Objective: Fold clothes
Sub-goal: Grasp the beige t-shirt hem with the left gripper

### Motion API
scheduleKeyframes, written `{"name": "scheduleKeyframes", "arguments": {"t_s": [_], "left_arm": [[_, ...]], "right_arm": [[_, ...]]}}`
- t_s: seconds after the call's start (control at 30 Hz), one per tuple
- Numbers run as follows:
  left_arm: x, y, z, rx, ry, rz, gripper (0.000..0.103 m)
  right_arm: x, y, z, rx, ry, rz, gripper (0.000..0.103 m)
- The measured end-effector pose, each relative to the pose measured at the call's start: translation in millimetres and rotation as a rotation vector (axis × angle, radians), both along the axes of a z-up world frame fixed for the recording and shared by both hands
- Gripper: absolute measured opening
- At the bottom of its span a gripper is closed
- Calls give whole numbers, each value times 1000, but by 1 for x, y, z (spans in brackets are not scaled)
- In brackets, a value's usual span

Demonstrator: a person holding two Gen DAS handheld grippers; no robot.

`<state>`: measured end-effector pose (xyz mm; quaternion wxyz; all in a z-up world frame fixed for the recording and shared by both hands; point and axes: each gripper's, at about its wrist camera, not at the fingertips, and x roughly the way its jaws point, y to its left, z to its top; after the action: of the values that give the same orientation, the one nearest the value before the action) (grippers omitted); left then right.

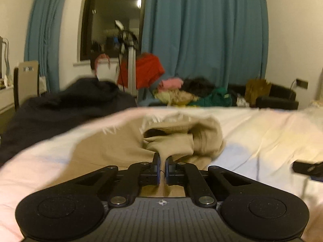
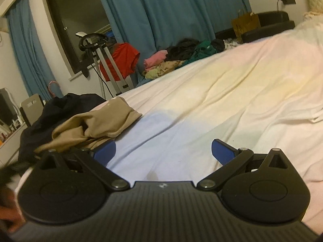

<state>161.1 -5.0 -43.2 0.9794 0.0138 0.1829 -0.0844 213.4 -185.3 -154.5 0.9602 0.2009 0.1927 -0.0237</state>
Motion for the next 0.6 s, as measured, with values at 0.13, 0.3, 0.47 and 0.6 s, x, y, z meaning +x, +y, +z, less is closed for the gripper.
{"name": "scheduleKeyframes", "arguments": {"t_s": [0.13, 0.3, 0.47, 0.6], "left_arm": [[-49, 28, 41, -59, -72, 0, 4], [-106, 65, 80, -132, -172, 0, 4], [-138, 92, 98, -171, -210, -30, 4], [-144, 106, 99, -208, -223, -43, 4]], "right_arm": [[-12, 11, 11, -69, -56, 18, 103], [-34, 28, 27, -147, -135, 51, 103], [-54, 55, 37, -173, -131, 155, 102], [-61, 87, 33, -194, -88, 278, 102]]}}
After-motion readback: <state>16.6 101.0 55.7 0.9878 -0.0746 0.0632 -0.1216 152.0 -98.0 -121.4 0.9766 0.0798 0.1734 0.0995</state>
